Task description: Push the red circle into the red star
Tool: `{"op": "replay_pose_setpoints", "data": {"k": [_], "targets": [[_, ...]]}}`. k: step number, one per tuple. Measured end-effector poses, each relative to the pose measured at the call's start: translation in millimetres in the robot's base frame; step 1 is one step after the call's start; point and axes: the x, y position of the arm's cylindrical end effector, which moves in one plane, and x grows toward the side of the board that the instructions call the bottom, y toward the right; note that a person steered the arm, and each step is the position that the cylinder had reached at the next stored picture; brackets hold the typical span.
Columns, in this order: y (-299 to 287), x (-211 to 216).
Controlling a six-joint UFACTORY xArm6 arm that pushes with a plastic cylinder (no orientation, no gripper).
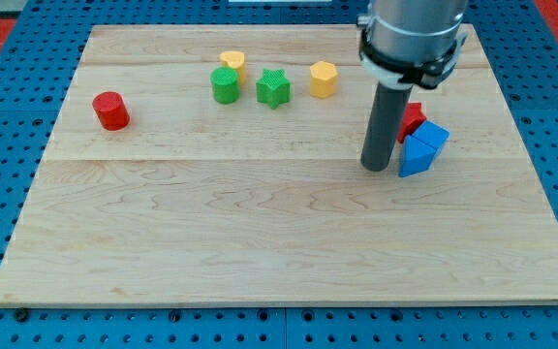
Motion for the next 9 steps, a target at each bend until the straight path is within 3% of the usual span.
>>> {"op": "replay_pose_setpoints", "data": {"k": [2,3,5,6,7,9], "targets": [[58,-9],[9,-8],[-297,-26],[-408,-50],[-352,-98],[-216,-101]]}}
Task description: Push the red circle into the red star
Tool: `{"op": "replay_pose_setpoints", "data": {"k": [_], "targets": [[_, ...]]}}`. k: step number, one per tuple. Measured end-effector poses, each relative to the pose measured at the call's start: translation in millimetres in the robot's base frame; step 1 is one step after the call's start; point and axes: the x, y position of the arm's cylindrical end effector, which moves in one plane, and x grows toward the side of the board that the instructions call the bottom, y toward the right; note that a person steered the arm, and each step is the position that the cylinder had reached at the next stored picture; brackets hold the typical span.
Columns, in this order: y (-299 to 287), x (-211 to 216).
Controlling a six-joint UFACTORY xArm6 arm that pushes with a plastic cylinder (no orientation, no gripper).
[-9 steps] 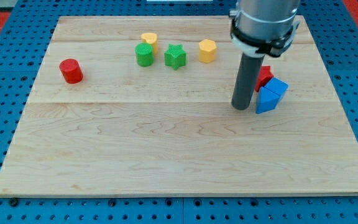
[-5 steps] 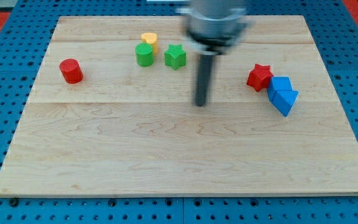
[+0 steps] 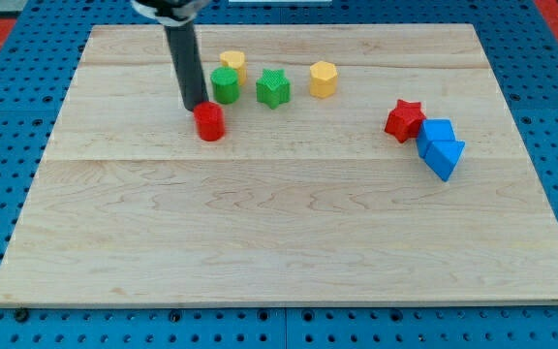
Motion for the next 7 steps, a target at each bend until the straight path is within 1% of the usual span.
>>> {"op": "replay_pose_setpoints", "data": {"k": [1,2,3,4,5,6,7], "targets": [[-78,9],[21,27],[140,24],[210,26],[235,32],[231,4],[256,-42]]}}
